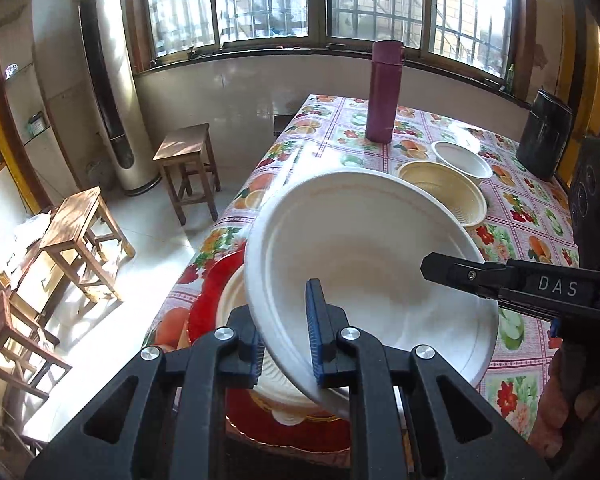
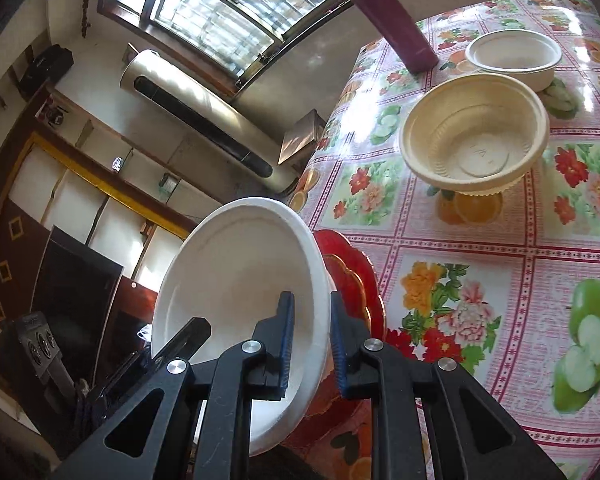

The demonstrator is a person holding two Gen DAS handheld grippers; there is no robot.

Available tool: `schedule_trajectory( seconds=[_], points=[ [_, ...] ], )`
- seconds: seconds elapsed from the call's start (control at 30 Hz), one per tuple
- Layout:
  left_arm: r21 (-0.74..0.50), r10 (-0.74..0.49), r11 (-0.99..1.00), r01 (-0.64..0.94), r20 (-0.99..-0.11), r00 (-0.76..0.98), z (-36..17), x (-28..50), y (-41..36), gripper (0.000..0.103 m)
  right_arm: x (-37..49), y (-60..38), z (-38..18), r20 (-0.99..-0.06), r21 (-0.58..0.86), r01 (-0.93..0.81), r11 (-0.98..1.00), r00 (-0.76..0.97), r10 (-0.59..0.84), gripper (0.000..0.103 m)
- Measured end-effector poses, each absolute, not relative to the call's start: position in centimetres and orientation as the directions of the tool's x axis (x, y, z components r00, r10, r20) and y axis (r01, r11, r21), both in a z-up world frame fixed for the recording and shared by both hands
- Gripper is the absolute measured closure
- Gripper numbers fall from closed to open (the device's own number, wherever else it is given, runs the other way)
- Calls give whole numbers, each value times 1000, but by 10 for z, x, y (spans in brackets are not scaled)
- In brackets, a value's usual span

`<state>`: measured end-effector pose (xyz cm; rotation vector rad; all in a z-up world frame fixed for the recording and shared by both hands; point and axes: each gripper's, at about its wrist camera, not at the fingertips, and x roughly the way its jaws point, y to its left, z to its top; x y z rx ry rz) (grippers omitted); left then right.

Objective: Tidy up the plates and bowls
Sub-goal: 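Carry the white bowl with both grippers to the red plate stack, then lower the white bowl into the beige bowl and open both grippers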

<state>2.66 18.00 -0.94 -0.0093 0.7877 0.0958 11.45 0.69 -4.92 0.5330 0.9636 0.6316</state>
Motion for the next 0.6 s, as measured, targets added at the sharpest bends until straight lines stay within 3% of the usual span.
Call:
schedule_trajectory(
  seconds=[0.3, 0.47, 0.53, 0.6],
  points=[
    [-3, 59, 995, -96, -769, 636, -40, 32, 203, 87, 111, 45, -63, -646, 570, -282, 772, 426, 633, 84],
    [14, 83, 994, -113, -763, 641, -41, 26, 207, 79, 110, 57, -62, -654, 532, -308, 789, 443, 614, 84],
    [55, 136, 988, -141, -736, 663, -38, 20, 208, 49, 107, 60, -61, -656, 498, -332, 801, 460, 598, 83],
    [102, 195, 980, -173, -686, 701, -31, 11, 209, 31, 102, 63, -57, -652, 457, -356, 815, 489, 579, 79]
  ],
)
